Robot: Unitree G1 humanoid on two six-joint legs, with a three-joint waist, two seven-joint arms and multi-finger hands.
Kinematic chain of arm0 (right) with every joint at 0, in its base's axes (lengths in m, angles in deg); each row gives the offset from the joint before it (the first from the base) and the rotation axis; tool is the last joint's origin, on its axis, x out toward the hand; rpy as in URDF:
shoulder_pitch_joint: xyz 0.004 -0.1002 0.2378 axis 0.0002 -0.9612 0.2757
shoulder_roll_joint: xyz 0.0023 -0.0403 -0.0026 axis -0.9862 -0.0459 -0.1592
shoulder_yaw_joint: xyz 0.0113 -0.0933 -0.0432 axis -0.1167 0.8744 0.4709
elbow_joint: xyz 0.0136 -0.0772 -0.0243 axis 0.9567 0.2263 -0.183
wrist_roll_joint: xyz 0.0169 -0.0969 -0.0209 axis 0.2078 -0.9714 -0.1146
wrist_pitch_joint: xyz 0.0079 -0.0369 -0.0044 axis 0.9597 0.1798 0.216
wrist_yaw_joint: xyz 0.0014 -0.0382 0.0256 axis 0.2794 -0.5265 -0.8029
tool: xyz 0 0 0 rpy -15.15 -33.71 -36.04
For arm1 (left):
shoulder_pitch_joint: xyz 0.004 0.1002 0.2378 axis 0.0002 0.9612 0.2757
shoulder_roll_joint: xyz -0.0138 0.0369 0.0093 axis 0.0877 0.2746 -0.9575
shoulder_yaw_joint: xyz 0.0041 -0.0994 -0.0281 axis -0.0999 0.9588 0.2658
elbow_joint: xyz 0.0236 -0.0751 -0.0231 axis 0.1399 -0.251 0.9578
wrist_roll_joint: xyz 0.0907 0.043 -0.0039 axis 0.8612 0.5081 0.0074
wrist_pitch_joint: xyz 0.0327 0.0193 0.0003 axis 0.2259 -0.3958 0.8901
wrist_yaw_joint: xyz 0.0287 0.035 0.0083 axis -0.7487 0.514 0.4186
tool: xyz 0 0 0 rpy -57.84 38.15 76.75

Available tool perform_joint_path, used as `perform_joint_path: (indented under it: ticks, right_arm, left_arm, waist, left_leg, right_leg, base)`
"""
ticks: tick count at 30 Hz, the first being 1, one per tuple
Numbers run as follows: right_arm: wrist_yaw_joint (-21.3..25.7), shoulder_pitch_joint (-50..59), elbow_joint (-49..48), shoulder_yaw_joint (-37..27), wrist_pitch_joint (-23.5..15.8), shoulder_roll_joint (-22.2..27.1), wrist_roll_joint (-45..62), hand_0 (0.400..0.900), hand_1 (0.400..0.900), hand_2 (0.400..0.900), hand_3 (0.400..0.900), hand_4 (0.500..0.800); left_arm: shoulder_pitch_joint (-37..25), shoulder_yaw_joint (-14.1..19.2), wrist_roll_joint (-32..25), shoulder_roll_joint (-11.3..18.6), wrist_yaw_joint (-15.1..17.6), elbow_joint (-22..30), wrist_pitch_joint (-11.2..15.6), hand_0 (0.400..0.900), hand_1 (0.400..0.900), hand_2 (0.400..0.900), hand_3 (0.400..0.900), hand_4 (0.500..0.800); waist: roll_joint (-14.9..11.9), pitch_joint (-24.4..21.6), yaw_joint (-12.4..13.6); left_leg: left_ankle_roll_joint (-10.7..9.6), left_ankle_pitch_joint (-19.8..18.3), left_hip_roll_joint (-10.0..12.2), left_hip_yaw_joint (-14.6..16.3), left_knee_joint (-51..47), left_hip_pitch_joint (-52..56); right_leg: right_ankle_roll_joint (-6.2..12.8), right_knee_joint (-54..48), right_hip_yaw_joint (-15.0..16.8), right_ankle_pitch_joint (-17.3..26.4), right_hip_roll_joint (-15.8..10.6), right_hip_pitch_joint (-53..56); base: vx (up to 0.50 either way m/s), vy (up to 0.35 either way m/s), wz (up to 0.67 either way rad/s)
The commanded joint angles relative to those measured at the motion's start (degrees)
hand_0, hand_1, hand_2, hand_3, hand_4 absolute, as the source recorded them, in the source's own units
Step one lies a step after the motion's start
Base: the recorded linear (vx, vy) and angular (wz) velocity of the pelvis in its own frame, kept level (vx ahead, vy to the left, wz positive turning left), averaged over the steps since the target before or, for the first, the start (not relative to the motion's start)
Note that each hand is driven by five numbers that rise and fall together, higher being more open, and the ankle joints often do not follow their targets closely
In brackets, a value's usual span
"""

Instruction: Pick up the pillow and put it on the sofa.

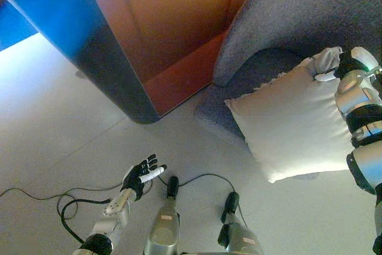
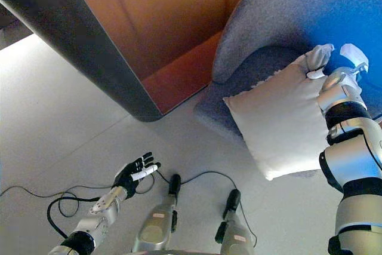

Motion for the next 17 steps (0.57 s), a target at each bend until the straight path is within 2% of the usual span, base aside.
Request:
perform_joint_path:
  ticks: [1,7,14,17]
  right_arm:
    - [5.0,10.2,-0.2,6.4,-1.2,8.3,-2.8,0.900,0.900,0.900,0.900,0.800]
    - [6.4,7.6,-0.3,4.4,-2.6,9.7,-6.4,0.900,0.900,0.900,0.900,0.800]
    - [2.3,1.9,-1.4,1.5,-4.7,10.2,-7.1,0.900,0.900,0.900,0.900,0.800]
    - [2.0,-1.1,-1.6,-0.4,-5.7,9.7,-7.1,0.900,0.900,0.900,0.900,0.800]
  left_arm:
    - [-1.5,-2.3,-2.2,3.0,0.6,3.6,3.9,0.900,0.900,0.900,0.900,0.800]
    - [0.9,-1.3,-1.5,3.0,-0.7,3.6,2.7,0.900,0.900,0.900,0.900,0.800]
    - [4.5,-0.3,-0.2,2.6,-2.5,3.4,1.0,0.900,0.900,0.900,0.900,0.800]
    - [5.4,0.2,0.6,2.4,-3.0,2.9,0.6,0.900,0.900,0.900,0.900,0.800]
  waist:
    - [-0.6,-3.6,0.9]
    - [-1.4,-6.2,1.1]
    - [-2.2,-9.2,1.0]
    - [-2.3,-10.1,0.9]
  left_leg:
    - [-1.5,-2.2,2.0,-4.1,0.2,0.6]
    - [-1.6,-2.9,2.1,-3.4,0.2,3.4]
    - [-1.7,-3.9,2.4,-2.2,0.5,7.1]
    - [-1.6,-4.4,2.4,-2.1,0.4,8.4]
  right_leg:
    - [4.95,3.3,0.1,-1.8,-3.8,1.3]
    - [5.28,3.3,-0.4,-2.1,-4.4,4.0]
    - [5.50,3.2,-0.7,-2.8,-5.0,7.6]
    - [5.58,2.9,-0.6,-3.0,-5.2,8.9]
  base:
    - [0.05,0.014,0.04]
    - [0.10,0.015,0.03]
    - [0.12,0.010,-0.01]
    - [0.10,0.013,0.00]
